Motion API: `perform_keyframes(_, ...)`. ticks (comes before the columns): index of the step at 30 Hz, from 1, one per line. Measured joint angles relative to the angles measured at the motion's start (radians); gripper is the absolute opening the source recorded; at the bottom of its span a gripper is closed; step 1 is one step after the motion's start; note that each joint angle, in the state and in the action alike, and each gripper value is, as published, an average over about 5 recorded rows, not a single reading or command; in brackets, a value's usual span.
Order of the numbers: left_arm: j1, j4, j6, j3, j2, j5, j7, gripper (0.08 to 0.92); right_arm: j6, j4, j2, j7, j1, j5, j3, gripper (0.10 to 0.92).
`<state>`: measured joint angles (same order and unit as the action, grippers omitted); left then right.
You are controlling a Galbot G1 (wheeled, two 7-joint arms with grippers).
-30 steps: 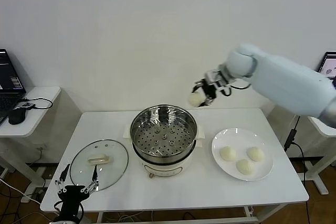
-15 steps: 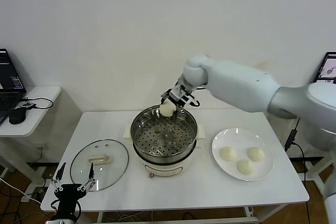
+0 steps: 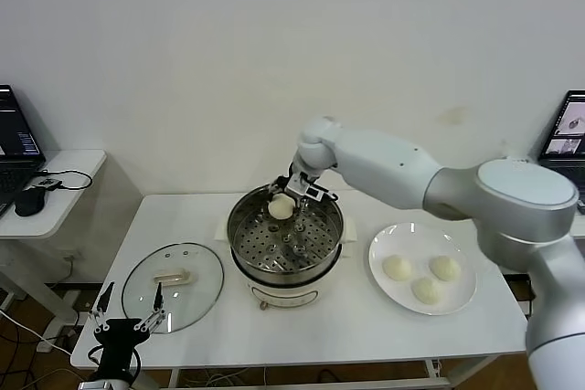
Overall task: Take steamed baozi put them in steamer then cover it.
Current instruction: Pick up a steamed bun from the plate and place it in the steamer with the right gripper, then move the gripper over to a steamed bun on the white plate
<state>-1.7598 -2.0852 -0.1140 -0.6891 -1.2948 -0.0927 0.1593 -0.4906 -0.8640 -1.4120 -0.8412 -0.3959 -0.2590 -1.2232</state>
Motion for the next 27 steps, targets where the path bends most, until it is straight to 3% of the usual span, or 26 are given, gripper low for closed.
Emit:
perform_keyframes(5, -0.001, -0.002, 0.0, -0.003, -0.001, -0.003, 0.0, 0.823, -0.016, 0.009, -0.003, 0.003, 0.002, -0.014, -0.001, 0.793)
perform_keyframes(12, -0.008, -0.012, 0.0, -0.006, -0.002, -0.005, 0.0, 0.823, 0.031, -0.051, 0.043, -0.03, -0.048, 0.058, -0.021, 0.822)
perform_keyframes(27, -0.011, -0.055, 0.046, -0.017, 0.018, -0.027, 0.005, 0.823, 0.514, -0.446, 0.427, -0.14, -0.229, 0.36, -0.04, 0.823)
